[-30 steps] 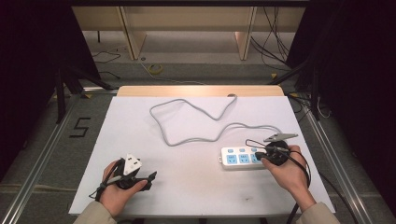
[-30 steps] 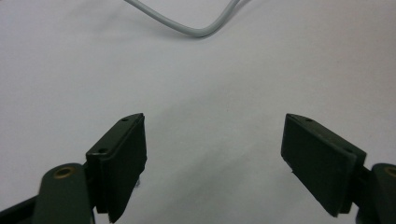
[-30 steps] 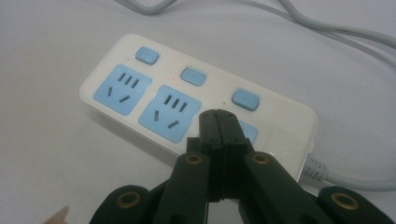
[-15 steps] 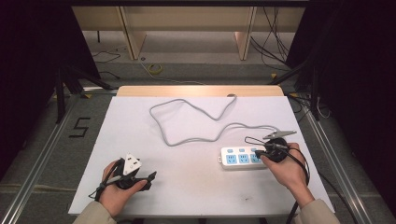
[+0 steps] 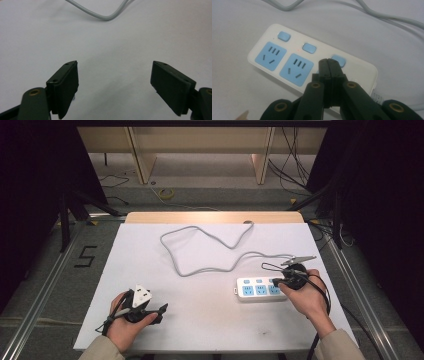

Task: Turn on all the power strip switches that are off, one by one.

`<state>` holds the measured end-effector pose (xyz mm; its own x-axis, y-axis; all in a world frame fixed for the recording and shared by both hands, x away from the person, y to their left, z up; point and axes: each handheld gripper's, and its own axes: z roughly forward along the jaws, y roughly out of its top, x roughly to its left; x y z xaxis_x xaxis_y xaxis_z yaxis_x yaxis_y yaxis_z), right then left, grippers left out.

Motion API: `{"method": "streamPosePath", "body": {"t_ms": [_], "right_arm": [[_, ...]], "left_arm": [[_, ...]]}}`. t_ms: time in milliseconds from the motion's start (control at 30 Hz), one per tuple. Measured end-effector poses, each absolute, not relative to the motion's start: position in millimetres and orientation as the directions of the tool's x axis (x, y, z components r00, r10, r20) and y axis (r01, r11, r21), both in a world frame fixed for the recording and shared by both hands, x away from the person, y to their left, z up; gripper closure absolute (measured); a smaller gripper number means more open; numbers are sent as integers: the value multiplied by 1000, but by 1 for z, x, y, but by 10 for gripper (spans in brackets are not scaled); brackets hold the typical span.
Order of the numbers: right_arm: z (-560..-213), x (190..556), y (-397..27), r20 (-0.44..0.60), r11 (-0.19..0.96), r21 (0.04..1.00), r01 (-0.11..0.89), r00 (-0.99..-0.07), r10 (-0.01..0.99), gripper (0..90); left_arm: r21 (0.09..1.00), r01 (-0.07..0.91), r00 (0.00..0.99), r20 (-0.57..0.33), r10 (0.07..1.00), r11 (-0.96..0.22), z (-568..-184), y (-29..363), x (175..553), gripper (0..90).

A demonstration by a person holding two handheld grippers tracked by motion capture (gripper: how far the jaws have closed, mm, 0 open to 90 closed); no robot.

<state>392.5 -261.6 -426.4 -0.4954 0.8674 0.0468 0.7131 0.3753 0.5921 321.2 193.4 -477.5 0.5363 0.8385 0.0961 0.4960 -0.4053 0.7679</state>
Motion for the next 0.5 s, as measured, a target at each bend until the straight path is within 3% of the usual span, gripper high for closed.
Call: {"method": "streamPosePath", "body": {"t_ms": [500], "right_arm": [[-428, 411, -260, 38, 369, 575, 730, -475, 879, 900]], "left_arm": [[766, 497, 540, 95, 836, -408, -478, 193, 322, 225]]}}
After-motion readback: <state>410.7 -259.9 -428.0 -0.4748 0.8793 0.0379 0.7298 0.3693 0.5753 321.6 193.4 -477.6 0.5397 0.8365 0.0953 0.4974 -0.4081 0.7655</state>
